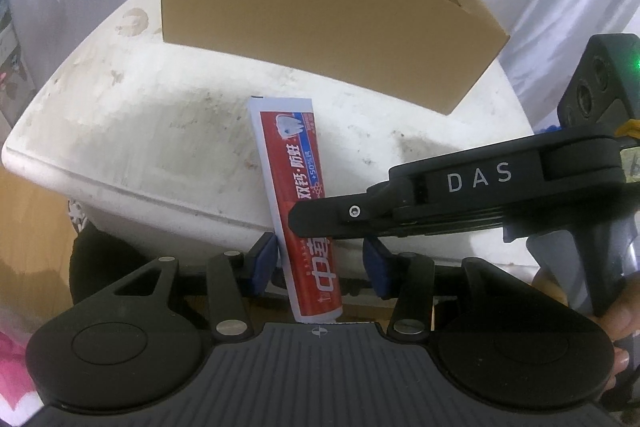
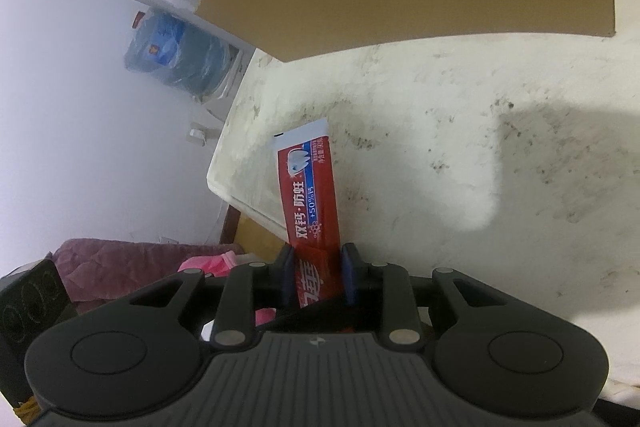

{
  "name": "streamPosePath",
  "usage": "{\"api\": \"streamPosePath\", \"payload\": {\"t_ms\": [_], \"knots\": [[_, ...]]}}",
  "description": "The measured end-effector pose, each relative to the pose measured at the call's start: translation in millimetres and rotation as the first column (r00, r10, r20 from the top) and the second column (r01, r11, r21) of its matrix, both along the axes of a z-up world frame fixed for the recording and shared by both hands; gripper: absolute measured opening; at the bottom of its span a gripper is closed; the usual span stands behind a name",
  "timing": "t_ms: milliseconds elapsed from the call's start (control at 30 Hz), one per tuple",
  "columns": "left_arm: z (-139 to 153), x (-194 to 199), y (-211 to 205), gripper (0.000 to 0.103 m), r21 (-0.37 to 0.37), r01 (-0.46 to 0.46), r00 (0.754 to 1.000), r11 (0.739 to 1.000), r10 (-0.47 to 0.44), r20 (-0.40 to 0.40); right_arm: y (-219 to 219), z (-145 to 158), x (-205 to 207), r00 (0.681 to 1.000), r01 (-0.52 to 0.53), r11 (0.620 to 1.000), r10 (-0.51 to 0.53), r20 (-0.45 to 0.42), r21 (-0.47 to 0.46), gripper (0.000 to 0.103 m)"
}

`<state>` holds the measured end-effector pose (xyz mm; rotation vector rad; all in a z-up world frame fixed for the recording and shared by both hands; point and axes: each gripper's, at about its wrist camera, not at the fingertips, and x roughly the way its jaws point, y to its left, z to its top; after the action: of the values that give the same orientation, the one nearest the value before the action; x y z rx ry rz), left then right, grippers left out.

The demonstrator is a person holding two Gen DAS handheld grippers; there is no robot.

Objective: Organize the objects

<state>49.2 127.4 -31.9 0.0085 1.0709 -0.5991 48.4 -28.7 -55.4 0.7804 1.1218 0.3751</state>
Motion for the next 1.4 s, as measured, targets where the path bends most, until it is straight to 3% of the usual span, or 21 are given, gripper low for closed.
{"api": "streamPosePath", "payload": {"t_ms": [500, 1033, 1400], "knots": [[-6, 12, -8, 0.047, -0.054, 0.016, 1.000, 0.998, -0.017, -0.020, -20, -4, -5, 0.997, 0.073, 0.997, -0.073, 0.009, 0.034, 0.029], [-1, 6, -28, 0.045, 0.062, 0.088, 0.992, 0.994, -0.094, 0.087, -25, -9, -4, 0.995, 0.095, 0.995, -0.095, 0.011, 0.028, 0.029], [6, 6, -33, 0.045, 0.061, 0.092, 0.989, 0.994, -0.098, 0.109, -30, -3, -5, 0.994, 0.109, 0.994, -0.110, 0.021, 0.029, 0.029]]}}
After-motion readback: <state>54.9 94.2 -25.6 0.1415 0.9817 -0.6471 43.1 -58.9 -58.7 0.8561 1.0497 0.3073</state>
